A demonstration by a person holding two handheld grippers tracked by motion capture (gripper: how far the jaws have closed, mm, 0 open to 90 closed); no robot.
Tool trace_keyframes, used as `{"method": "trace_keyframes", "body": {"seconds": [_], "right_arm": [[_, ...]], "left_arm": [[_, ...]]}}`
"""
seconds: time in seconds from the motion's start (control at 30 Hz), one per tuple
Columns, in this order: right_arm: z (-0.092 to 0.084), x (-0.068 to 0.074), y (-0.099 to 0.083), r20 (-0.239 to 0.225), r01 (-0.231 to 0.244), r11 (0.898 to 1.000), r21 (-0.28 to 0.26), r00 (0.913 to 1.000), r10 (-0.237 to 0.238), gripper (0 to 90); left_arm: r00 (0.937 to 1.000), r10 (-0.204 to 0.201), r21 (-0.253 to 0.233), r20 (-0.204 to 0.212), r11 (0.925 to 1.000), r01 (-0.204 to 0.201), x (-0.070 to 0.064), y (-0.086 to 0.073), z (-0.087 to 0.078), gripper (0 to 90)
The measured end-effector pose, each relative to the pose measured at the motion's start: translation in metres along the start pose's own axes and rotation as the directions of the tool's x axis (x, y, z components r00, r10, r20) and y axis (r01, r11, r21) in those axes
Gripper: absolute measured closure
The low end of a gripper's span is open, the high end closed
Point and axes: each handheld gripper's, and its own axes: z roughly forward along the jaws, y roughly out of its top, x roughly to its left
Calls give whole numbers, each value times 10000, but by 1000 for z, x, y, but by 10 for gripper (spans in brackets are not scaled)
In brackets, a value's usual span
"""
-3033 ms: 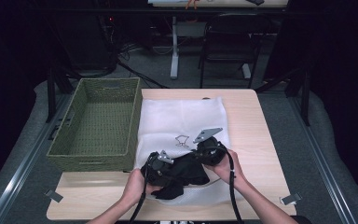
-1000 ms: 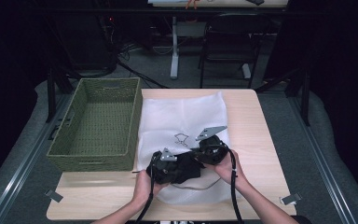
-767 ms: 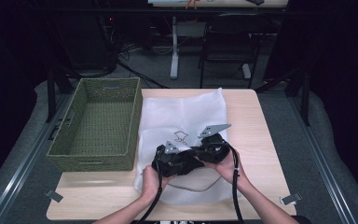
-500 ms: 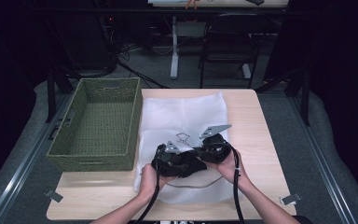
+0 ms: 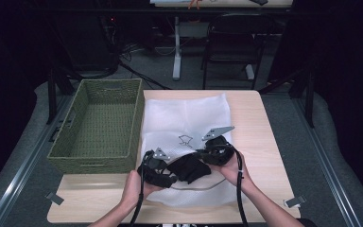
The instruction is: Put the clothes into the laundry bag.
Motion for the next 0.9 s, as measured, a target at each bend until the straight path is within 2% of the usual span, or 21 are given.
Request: {"method": "trace_keyframes", "body": {"seconds": [0.03, 0.1, 0.2, 0.27, 0.3, 0.37, 0.43, 0.5, 0.63, 0.7, 0.77, 0.83, 0.9], "right_arm": [[0, 0, 0, -18, 0, 10000, -10, 10000, 0, 866], [1, 1, 1, -7, 17, 10000, -15, 10000, -17, 866], [2, 2, 1, -38, -17, 10000, 40, 10000, 18, 867], [2, 2, 0, -66, -17, 10000, 46, 10000, 17, 867], [2, 2, 0, -86, -26, 10000, 40, 10000, 26, 867], [3, 2, 0, -107, -7, 10000, 44, 9999, 7, 867], [3, 2, 0, -172, -46, 10000, 26, 9998, 46, 868], [3, 3, 1, -235, -58, 10000, 25, 9997, 59, 868], [-3, 4, 6, -591, -325, 9985, -447, 9978, 299, 868], [-6, 4, 7, -564, -270, 9982, -529, 9981, 240, 867], [-4, 2, 4, -483, -401, 9985, -384, 9981, 382, 866], [-2, -1, 1, -416, -497, 9984, -278, 9980, 485, 865], [-2, -3, -1, -393, -577, 9979, -308, 9976, 565, 863]], "left_arm": [[9999, 28, 16, -115, 10000, -28, -2, 0, 5, 321], [9999, 63, 107, -89, 9999, -62, -6, 0, 15, 312], [9984, 92, -59, -562, 9999, -96, -10, 4, 28, 369], [9982, 165, 16, -581, 9999, -164, -9, 8, 35, 476], [9971, 109, -61, -756, 9999, -114, -10, 9, 39, 522], [9948, 275, 5, -982, 9996, -276, -12, 10, 47, 633], [9924, 408, -192, -1157, 9989, -433, -14, 12, 48, 728], [9905, 300, -579, -1339, 9976, -381, -13, 16, 44, 786], [9887, -202, -1425, -1482, 9898, -11, -7, 27, 37, 793], [9894, -202, -1360, -1438, 9907, 5, -5, 28, 41, 788], [9929, -189, -1172, -1177, 9931, 50, -5, 27, 46, 751], [9945, -97, -1062, -1039, 9943, -13, -6, 25, 45, 691], [9957, -29, -1161, -925, 9932, -78, -9, 26, 39, 606]]}}
